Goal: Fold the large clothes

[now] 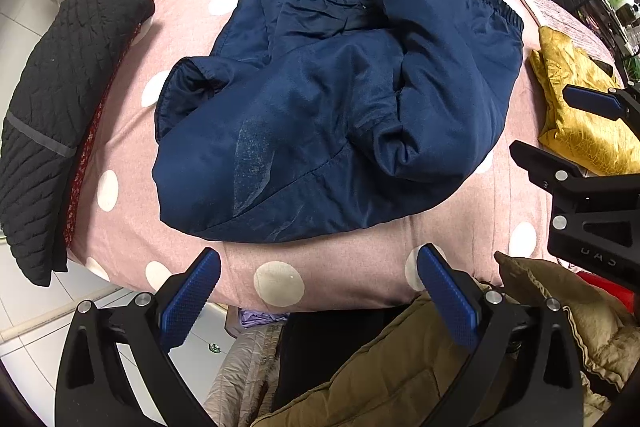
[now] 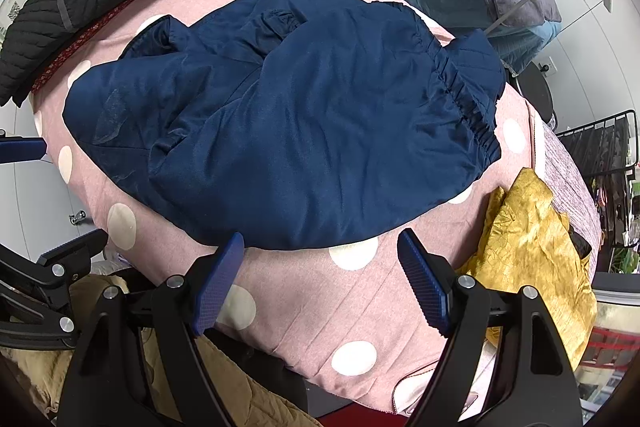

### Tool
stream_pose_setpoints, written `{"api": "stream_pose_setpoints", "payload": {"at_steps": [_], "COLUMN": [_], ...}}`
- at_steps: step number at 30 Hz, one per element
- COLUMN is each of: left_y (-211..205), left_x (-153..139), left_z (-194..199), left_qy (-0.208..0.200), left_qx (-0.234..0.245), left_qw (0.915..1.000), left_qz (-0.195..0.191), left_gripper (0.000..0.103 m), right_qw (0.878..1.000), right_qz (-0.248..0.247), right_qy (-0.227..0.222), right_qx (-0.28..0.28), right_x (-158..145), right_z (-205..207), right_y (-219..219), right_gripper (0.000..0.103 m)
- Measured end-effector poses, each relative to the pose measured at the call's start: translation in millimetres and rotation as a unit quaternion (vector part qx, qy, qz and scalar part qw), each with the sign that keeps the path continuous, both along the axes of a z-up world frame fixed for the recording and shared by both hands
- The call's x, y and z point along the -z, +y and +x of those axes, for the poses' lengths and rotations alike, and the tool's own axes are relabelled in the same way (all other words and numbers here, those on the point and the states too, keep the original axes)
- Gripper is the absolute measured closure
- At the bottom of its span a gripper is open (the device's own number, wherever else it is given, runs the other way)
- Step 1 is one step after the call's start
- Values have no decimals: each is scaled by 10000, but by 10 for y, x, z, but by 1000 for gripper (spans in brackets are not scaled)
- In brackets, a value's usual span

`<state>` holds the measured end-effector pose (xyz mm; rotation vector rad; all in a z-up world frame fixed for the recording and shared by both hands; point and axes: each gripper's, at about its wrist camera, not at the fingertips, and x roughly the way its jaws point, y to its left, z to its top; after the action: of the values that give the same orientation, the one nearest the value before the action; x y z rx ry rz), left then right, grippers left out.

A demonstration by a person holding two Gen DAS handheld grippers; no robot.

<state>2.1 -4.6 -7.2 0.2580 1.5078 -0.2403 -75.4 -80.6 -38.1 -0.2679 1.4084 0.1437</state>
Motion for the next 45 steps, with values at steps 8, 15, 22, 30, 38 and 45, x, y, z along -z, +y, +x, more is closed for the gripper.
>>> {"api": "stream_pose_setpoints", "payload": {"at_steps": [8,15,22,30,38,45], "left_y": [0,-7,-8,-4,-8,-21], "left_x": [-1,7,4,5,13,6], "left_z": [7,8,12,1,-19,-38], "left_qy": [10,4,-5,3,-6,-19], "left_qx": [4,10,13,14,23,31], "left_qw": [10000,10000,10000,10000,10000,10000], "left_qz": [10,10,31,29,42,70], "left_gripper": [6,7,7,6,7,6], "right_qw": [10000,10000,10000,10000,10000,10000], "right_qz": [-1,-35,-30,-30,-28,-24], "right_qy": [17,38,41,43,35,38], "right_qx": [-13,-25,-27,-20,-7,-5], "right_x": [10,23,20,18,11,11], "right_z": [9,15,21,16,-15,-13], "right_y": [0,18,16,14,4,3], "right_gripper": [24,24,24,24,24,24]}}
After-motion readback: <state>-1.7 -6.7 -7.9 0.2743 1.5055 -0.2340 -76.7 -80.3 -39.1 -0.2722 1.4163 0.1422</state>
